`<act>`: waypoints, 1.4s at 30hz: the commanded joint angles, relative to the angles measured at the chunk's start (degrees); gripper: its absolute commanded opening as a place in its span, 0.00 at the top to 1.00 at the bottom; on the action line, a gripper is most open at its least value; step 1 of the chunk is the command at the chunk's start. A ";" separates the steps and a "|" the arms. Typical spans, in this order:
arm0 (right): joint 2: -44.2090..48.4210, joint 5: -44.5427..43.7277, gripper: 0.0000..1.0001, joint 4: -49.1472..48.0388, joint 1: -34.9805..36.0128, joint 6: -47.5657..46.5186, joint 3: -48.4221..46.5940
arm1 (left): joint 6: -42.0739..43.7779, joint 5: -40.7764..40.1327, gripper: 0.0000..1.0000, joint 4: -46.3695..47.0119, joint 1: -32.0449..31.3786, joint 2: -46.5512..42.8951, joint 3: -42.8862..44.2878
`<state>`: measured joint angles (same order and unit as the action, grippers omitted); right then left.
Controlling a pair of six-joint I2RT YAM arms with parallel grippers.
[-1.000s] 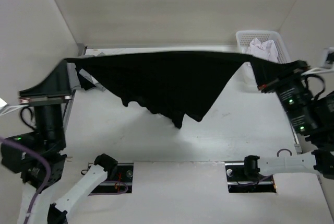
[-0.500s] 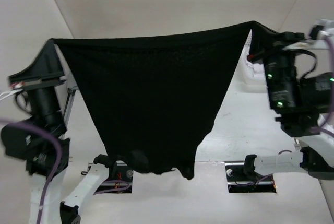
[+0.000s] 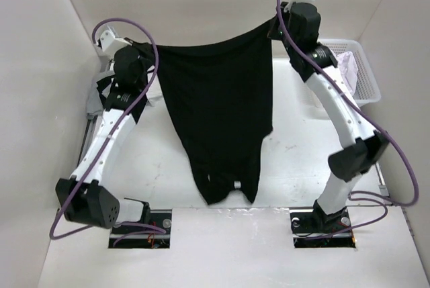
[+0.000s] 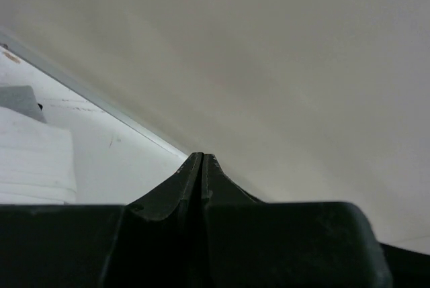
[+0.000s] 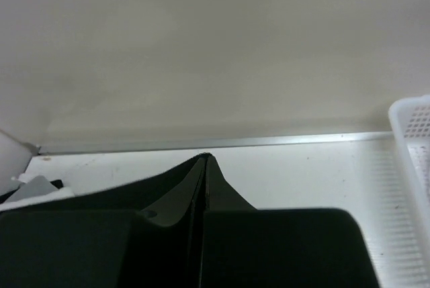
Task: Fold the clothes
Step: Flatten the tank top out, then fold the tank top
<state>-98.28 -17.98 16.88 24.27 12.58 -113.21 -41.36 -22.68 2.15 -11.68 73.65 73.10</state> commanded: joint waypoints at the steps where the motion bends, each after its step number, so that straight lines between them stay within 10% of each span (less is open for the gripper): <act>1: -0.94 7.78 1.00 4.20 -1.90 4.39 -14.11 | -0.65 1.75 0.98 5.23 0.92 -0.70 9.59; 10: -1.14 9.63 1.00 10.10 -2.79 4.38 -28.84 | 1.37 3.78 0.98 4.18 1.88 -2.98 18.31; 20: 24.86 7.52 1.00 -5.97 -1.65 8.42 22.79 | -1.17 1.94 0.98 6.37 1.54 -16.58 -7.75; 29: 54.92 1.20 1.00 -11.62 11.08 17.46 70.63 | -4.17 1.23 0.98 -8.88 -0.93 -49.00 -43.46; 42: 76.15 -8.02 1.00 18.01 43.77 48.41 89.23 | -17.95 5.28 0.98 -46.53 -6.20 -73.30 -45.07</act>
<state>-21.23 -20.01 30.33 62.98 51.96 -22.44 -54.48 -17.45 -37.91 -17.47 1.65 26.13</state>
